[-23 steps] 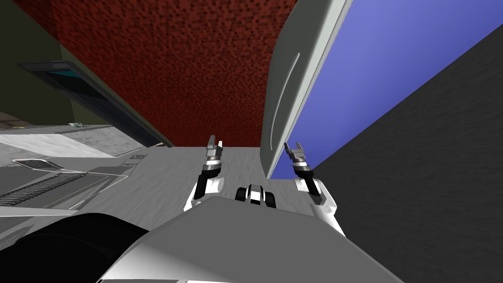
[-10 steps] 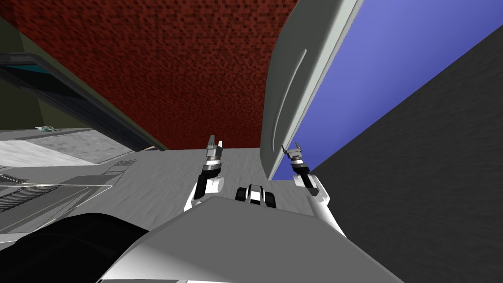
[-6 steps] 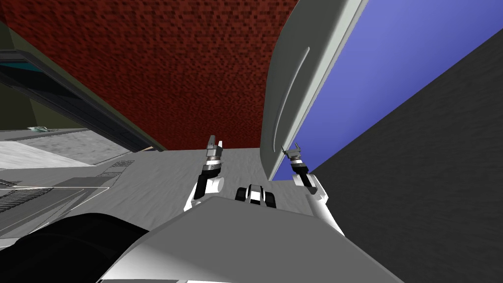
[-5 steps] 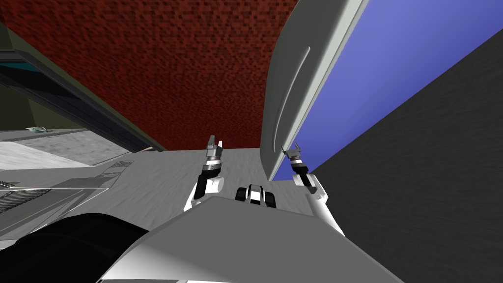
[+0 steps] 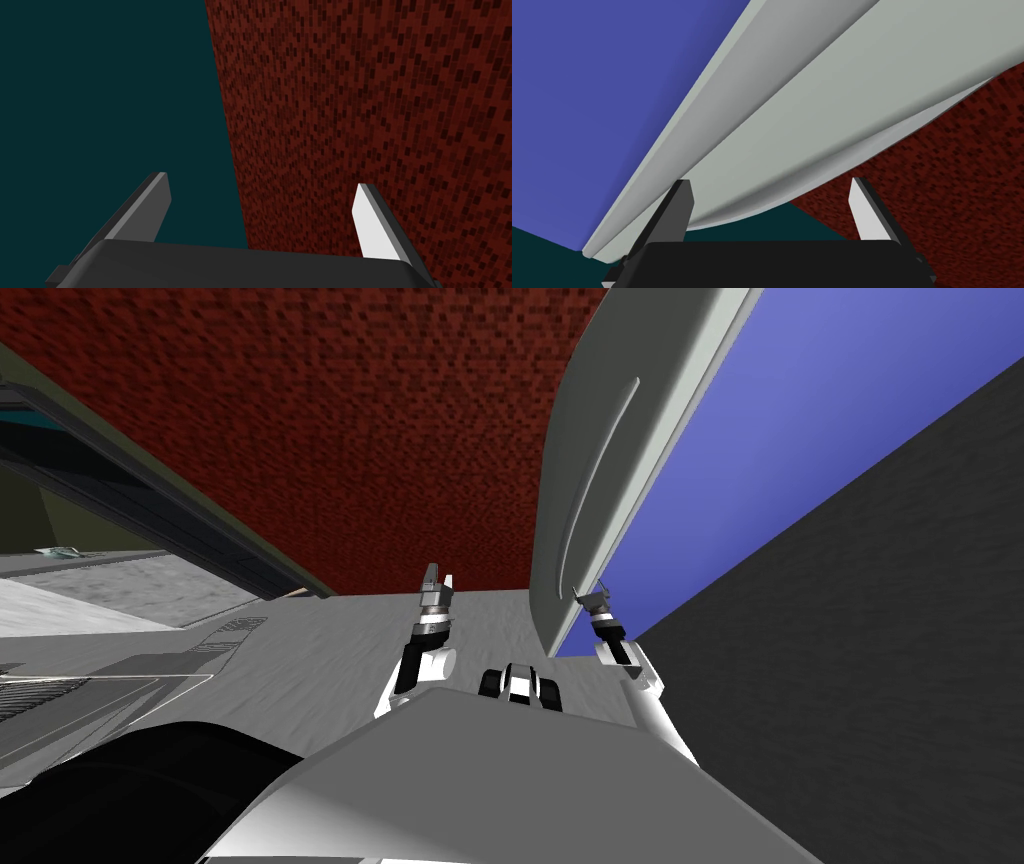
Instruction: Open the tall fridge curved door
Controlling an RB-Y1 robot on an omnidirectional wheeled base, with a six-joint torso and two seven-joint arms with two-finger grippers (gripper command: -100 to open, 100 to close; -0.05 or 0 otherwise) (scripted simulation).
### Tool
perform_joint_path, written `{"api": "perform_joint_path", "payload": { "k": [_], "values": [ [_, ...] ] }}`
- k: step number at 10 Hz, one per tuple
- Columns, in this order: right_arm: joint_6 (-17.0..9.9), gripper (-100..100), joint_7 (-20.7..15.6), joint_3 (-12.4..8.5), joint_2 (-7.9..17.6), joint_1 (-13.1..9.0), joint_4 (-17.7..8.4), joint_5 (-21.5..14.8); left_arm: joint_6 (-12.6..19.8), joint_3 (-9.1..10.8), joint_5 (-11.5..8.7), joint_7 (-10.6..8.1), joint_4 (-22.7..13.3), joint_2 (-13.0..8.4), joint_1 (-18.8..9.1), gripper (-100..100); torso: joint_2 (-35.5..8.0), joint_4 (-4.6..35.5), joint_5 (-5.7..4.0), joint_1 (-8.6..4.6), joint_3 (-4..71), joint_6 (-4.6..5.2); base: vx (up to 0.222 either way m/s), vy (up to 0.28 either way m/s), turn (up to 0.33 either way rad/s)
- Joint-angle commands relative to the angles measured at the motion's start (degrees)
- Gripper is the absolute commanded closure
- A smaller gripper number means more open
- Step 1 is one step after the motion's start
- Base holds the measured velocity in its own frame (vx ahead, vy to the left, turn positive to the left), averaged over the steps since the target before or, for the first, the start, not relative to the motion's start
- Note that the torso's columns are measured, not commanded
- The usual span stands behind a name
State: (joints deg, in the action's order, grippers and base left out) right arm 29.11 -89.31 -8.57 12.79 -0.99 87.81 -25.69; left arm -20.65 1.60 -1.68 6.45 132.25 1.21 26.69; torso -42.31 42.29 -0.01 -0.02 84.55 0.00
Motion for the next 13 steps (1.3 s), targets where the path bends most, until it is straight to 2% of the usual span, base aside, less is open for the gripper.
{"api": "perform_joint_path", "payload": {
  "k": [1,2,3,4,5,8,9,10,11,12,13],
  "values": [
    [0.2,-100,-4.3,-0.8,-0.4,-1.0,-2.6,-2.0,0.0,0.00,0.0,0.00,0.0,0.0,0.0,0,0.0,0.0,0.01,0.02,0.0,0.00,0.026,0.023,-0.016],
    [0.2,-100,-5.6,-0.8,-0.4,-1.0,-2.6,-2.0,0.0,0.00,0.0,0.00,0.0,0.0,0.0,0,0.1,0.0,0.01,0.04,0.0,0.00,0.023,0.023,-0.006],
    [0.4,-100,-7.3,-1.3,-0.7,-1.6,-4.2,-3.3,0.0,0.00,0.0,0.00,0.0,0.0,0.0,0,0.0,0.0,0.02,0.03,0.0,0.00,0.024,0.021,-0.021],
    [0.4,-100,-8.6,-1.3,-0.7,-1.6,-4.2,-3.3,0.0,0.00,0.0,0.00,0.0,0.0,0.0,0,0.1,-0.1,-0.01,0.01,0.1,-0.07,0.017,0.017,-0.012],
    [0.5,-100,-10.3,-1.8,-1.2,-2.2,-5.8,-4.5,0.0,0.00,0.0,0.00,0.0,0.0,0.0,0,0.2,-0.1,-0.02,-0.01,0.1,-0.10,0.019,0.015,-0.014],
    [0.6,-100,-14.2,-2.3,-1.7,-2.6,-7.2,-5.7,0.0,0.00,0.0,0.00,0.0,0.0,0.0,0,0.7,-0.4,-0.05,-0.04,0.5,-0.18,0.014,0.015,-0.005],
    [0.7,-100,-16.4,-2.8,-2.4,-3.1,-8.5,-6.8,0.0,0.00,0.0,0.00,0.0,0.0,0.0,0,0.8,-0.4,-0.05,-0.06,0.5,-0.20,0.011,0.018,-0.003],
    [0.7,-100,-16.7,-2.8,-2.4,-3.1,-8.5,-6.8,0.0,0.00,0.0,0.00,0.0,0.0,0.0,0,1.0,-0.5,-0.07,-0.08,0.6,-0.22,0.011,0.010,-0.006],
    [0.8,-100,-18.9,-3.2,-3.1,-3.4,-9.7,-7.8,0.0,0.00,0.0,0.00,0.0,0.0,0.0,0,1.0,-0.6,-0.09,-0.12,0.7,-0.23,0.021,0.007,-0.004],
    [0.8,-100,-19.0,-3.2,-3.1,-3.4,-9.7,-7.8,0.0,0.00,0.0,0.00,0.0,0.0,0.0,0,1.1,-0.6,-0.12,-0.12,0.7,-0.26,0.014,0.008,-0.007],
    [0.9,-100,-21.1,-3.6,-4.0,-3.8,-10.8,-8.7,0.0,0.00,0.0,0.00,0.0,0.0,0.0,0,1.2,-0.7,-0.11,-0.12,0.8,-0.31,0.009,0.006,-0.004]
  ]
}}
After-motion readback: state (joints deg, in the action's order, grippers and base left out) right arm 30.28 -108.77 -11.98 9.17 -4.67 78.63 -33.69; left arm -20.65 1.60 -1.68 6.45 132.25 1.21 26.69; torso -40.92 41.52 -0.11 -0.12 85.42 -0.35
